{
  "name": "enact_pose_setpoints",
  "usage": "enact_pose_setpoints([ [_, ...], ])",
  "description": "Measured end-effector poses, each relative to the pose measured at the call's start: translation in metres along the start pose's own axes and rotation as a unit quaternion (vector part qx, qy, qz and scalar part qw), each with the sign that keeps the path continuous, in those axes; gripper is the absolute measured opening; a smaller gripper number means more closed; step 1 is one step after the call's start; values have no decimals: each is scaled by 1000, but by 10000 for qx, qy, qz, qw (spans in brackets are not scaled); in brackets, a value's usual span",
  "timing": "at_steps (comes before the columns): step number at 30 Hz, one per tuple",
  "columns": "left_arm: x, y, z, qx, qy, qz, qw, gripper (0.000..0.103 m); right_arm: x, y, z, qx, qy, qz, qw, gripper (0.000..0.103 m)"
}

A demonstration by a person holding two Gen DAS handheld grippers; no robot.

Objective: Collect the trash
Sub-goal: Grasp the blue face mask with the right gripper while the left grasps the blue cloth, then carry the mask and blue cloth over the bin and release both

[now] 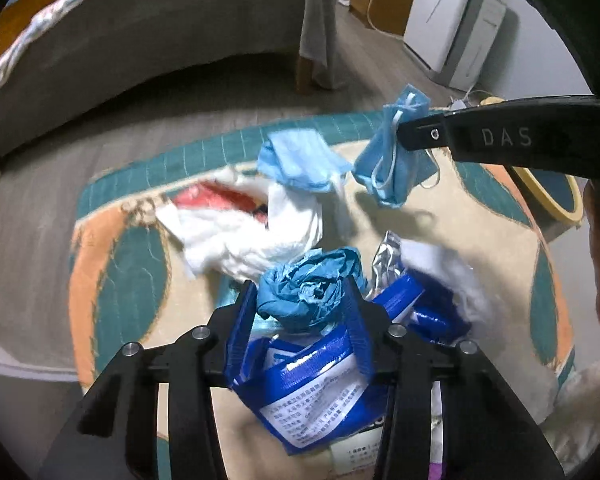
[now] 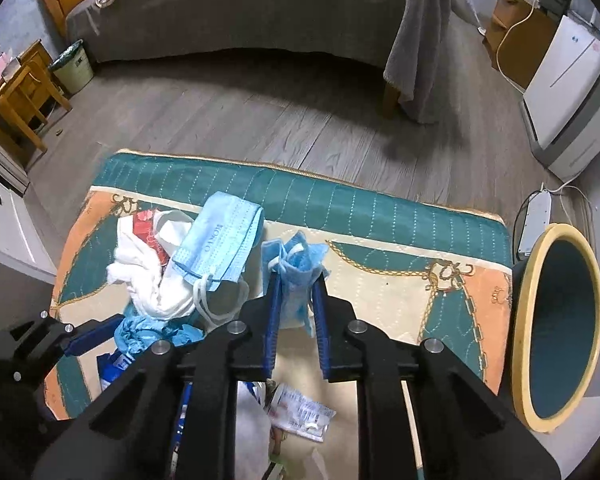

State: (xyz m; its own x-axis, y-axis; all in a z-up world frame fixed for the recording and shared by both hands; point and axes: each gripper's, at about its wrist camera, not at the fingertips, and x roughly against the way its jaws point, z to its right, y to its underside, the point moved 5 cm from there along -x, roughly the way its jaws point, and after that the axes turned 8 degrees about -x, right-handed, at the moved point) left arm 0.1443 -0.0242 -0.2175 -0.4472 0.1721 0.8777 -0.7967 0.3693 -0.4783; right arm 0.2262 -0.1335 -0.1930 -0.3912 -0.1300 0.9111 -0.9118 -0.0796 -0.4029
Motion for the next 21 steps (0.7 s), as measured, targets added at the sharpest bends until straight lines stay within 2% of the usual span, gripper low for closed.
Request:
enact_pose_setpoints([
  [5,28,-12,-3,-32,-241,418,9988,45,23,-5,6,-137,-84,189,9997,15],
  [9,54,-29,-5,9,-295,781,9965,45,46,-10,10,-187,-130,415,9989,15],
  [14,90,-50,-2,7,-419,1294,9907,45,75,-13,19,-222,-157,701,9972,15],
  [21,122,-73,-7,8,-736,1710,9825,45,117,-19,38,-340,-211,1153,9925,15],
])
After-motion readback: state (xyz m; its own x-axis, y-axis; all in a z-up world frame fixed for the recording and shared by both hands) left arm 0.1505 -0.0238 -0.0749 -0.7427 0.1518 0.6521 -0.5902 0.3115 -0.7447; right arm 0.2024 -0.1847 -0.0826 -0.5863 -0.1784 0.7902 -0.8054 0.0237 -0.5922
